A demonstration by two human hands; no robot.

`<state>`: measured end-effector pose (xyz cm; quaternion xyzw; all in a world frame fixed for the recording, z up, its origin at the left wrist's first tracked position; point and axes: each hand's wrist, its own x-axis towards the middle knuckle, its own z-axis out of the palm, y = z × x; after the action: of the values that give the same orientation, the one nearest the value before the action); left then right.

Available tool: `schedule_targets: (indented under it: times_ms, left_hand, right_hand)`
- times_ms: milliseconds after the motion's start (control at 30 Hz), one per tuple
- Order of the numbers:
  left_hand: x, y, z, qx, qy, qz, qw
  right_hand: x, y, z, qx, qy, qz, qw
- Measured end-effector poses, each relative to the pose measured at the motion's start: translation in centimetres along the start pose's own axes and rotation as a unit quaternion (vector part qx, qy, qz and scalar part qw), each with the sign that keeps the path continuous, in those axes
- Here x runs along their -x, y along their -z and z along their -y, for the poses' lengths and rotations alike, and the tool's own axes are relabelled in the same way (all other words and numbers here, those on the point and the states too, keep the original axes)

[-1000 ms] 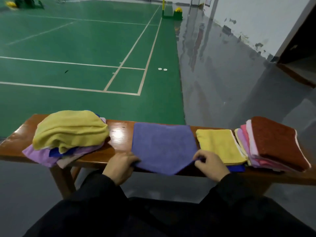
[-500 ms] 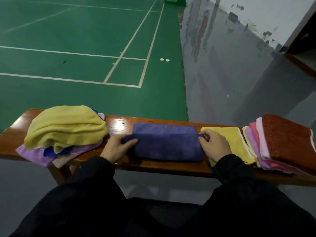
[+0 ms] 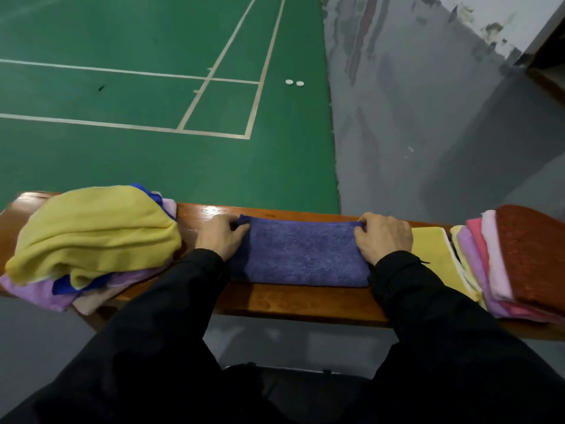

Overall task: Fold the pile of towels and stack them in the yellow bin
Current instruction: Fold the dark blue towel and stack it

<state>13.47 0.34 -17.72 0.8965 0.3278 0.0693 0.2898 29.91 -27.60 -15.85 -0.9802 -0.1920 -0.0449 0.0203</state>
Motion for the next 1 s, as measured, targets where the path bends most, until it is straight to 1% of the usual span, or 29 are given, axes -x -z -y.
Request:
schedule_targets:
  times_ms: [167,267,367,433,500,533,567,600,633,667,700,733,767,800,867,933,1000]
  left_hand:
    - [-1.1,-1.2,-0.3,-0.026,0.011,0.0,1.0]
    - [-1.9,-1.9,-0.2,-0.034,0.025,0.009,0.999]
    - [-2.3,-2.5,0.1,-0.037,0.03,0.006,0.999]
    - [-2.2,-2.7,0.5,-0.003,0.027,-0.014,1.0]
    - [-1.6,-2.6,0.9,0.05,0.009,-0.066,0.997]
    - [-1.0,-2.6,1.1,0.062,-0.007,-0.105,0.992]
    - [-0.2,-2.9,1.2,0.056,-0.02,-0.138,0.989]
    - [0.7,-3.3,1.3,0.031,-0.023,-0.153,0.988]
    - [1.7,-3.9,1.1,-0.009,-0.009,-0.151,0.988]
    - [2.6,-4.6,1.0,-0.047,0.028,-0.137,0.989]
    - [3.5,-5.2,0.8,-0.071,0.078,-0.122,0.987]
    - [4.2,-5.6,0.7,-0.078,0.124,-0.112,0.983]
    - [4.6,-5.9,0.5,-0.073,0.158,-0.105,0.979]
    - [4.9,-6.0,0.2,-0.063,0.179,-0.101,0.977]
    - [4.9,-5.9,-0.3,-0.054,0.197,-0.085,0.975]
    - [4.7,-5.4,-0.9,-0.067,0.189,-0.065,0.978]
    - [4.5,-4.9,-0.9,-0.054,0.177,-0.056,0.981]
  right_hand:
    - [-1.0,-2.2,-0.3,0.031,0.021,-0.033,0.999]
    - [-1.5,-3.1,-0.5,0.04,0.018,-0.015,0.999]
    - [-1.4,-3.9,-0.6,0.026,0.011,0.003,1.0]
    - [-1.4,-3.9,-0.5,-0.007,-0.003,-0.001,1.0]
    - [-1.1,-3.3,-0.4,-0.056,-0.015,-0.036,0.998]
    - [-0.7,-2.9,-0.2,-0.088,-0.004,-0.072,0.994]
    - [-0.2,-2.6,0.2,-0.12,0.027,-0.111,0.986]
    - [0.5,-2.5,0.7,-0.145,0.075,-0.134,0.978]
    - [1.5,-2.4,1.4,-0.156,0.132,-0.13,0.97]
    - [2.5,-2.6,2.4,-0.15,0.186,-0.098,0.966]
    - [3.5,-3.2,3.4,-0.135,0.224,-0.045,0.964]
    - [4.3,-3.9,4.4,-0.119,0.239,0.015,0.964]
    - [4.8,-4.6,5.1,-0.107,0.23,0.065,0.965]
    - [5.1,-5.3,5.5,-0.1,0.211,0.097,0.967]
    - [5.1,-6.2,5.8,-0.075,0.189,0.125,0.971]
    - [5.1,-6.7,5.9,-0.045,0.196,0.135,0.97]
    - [5.5,-6.8,5.9,-0.04,0.206,0.137,0.968]
